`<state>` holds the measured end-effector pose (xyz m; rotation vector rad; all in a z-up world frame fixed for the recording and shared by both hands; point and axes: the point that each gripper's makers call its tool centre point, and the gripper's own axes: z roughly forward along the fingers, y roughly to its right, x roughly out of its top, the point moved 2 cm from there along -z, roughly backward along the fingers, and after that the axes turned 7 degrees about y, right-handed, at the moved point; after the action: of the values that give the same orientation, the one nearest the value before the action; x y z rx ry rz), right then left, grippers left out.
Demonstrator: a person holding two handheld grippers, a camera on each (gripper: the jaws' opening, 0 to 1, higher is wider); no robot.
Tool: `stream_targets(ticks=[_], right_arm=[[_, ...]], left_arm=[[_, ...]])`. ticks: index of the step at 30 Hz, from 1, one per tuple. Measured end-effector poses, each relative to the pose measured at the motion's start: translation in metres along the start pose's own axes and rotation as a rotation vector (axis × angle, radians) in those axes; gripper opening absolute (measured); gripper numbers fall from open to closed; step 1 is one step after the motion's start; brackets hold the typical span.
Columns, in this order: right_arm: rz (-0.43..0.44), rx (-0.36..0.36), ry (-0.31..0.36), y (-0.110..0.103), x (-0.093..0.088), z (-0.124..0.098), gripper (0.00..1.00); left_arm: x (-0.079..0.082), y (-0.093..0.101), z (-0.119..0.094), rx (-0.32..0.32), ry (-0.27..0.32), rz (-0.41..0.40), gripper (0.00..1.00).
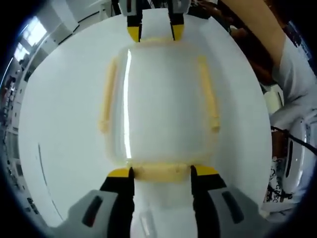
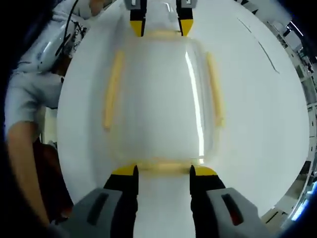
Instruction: Snap each plastic latch of the storage box into its locked position after aligning the lid with the box until every specified latch is closed and the lid sits flush.
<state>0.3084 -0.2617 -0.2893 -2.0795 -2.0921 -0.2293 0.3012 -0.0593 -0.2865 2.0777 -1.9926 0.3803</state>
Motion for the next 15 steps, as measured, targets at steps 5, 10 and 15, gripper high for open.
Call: stream_targets(ticks=[5, 10, 15], right_arm=[[0.026, -0.011, 0.004, -0.0006, -0.0007, -0.001, 0.4], [0.036, -0.015, -0.018, -0.0027, 0.0005, -0.0005, 0.4], [0.041, -0.017, -0.018, -0.0038, -0.0005, -0.0009, 0.4]], left_arm=[[-0.0027, -0.005, -0.002, -0.007, 0.09, 0.001, 0.4], [-0.0016, -0.003, -0.0014, -0.006, 0.105, 0.004, 0.4], [-0.0007, -0.002, -0.0009, -0.005, 0.095, 0.002, 0.4]])
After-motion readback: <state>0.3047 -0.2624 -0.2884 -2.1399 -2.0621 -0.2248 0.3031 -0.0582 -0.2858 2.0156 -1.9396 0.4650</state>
